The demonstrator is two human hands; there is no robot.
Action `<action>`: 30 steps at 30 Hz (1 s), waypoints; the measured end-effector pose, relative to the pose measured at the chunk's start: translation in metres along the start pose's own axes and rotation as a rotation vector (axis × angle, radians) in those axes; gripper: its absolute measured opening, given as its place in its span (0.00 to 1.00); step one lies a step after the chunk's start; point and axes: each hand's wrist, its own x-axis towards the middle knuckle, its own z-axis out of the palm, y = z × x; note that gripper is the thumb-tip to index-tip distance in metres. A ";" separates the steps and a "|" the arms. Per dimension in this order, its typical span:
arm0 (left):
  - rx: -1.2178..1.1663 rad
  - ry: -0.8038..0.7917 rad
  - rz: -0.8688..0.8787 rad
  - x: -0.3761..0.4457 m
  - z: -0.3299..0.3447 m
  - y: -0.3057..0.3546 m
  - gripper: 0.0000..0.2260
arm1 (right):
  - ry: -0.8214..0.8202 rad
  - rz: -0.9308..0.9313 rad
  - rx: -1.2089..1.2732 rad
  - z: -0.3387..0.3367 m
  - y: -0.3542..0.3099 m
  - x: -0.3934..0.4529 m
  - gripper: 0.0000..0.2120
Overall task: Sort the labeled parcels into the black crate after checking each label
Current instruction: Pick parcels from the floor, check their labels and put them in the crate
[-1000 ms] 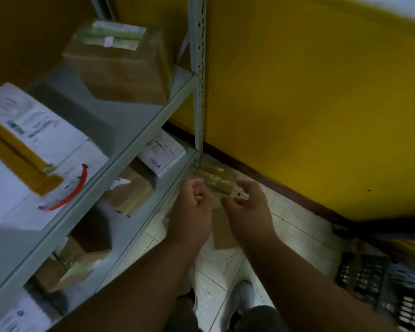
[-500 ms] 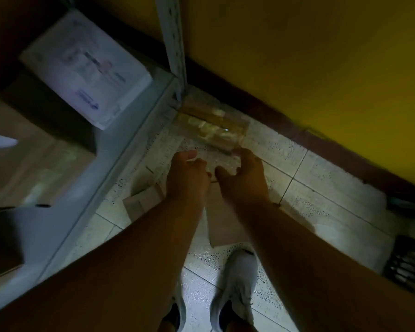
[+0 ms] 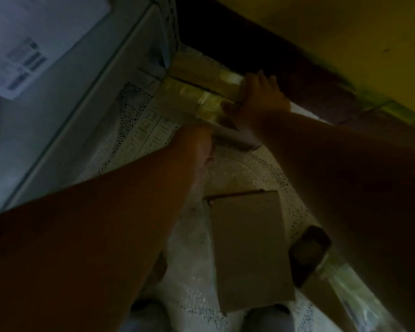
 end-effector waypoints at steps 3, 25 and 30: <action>-0.035 -0.042 0.009 0.017 -0.001 -0.001 0.17 | -0.007 -0.022 -0.093 0.001 -0.002 0.013 0.44; 0.013 0.112 0.425 -0.324 -0.089 0.065 0.26 | -0.063 0.221 1.038 -0.278 -0.098 -0.287 0.45; -0.049 -0.005 0.390 -0.491 -0.131 0.109 0.35 | -0.008 0.146 0.970 -0.412 -0.147 -0.401 0.34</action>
